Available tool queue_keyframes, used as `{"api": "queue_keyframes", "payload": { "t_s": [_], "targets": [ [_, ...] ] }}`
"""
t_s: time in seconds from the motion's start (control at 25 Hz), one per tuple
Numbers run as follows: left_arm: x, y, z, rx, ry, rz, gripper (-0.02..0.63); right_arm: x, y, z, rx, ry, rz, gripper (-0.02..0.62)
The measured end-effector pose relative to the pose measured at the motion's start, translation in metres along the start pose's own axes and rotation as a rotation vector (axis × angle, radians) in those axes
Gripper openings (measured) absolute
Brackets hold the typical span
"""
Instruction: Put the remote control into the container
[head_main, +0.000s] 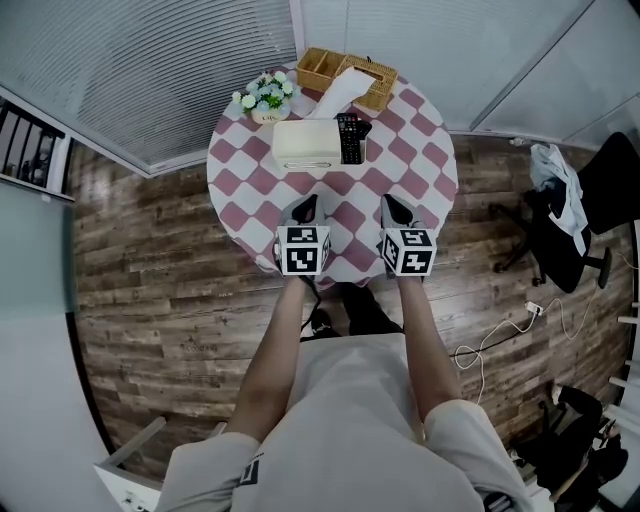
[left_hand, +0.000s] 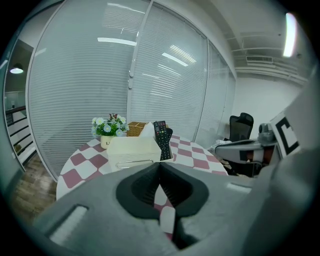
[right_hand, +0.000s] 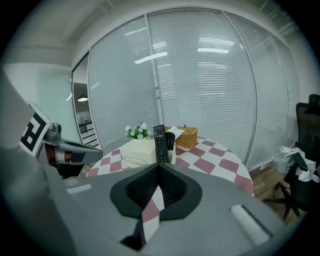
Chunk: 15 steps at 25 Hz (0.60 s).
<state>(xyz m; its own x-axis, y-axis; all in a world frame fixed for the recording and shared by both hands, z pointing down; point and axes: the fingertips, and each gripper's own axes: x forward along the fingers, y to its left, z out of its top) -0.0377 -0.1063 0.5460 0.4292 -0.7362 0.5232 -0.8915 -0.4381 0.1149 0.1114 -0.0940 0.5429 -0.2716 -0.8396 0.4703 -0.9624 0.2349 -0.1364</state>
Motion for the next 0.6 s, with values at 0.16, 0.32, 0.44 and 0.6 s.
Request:
{"api": "queue_keyframes", "payload": {
  "t_s": [0.16,0.32,0.44,0.6],
  "targets": [
    [-0.004,0.001,-0.001,0.004,0.013,0.017,0.005,-0.004,0.004,-0.002,0.009,-0.003,0.009,-0.005],
    [-0.007,0.003,0.0,0.007,0.009,0.019,0.003,-0.005,0.005,-0.001,0.011,-0.003,0.009,-0.005],
    [-0.01,0.002,0.001,0.01,0.002,0.021,0.005,-0.008,0.007,0.0,0.008,-0.005,0.008,-0.005],
    [-0.015,0.002,0.001,0.015,-0.001,0.021,0.005,-0.013,0.009,-0.001,0.021,-0.007,0.007,-0.005]
  ]
}}
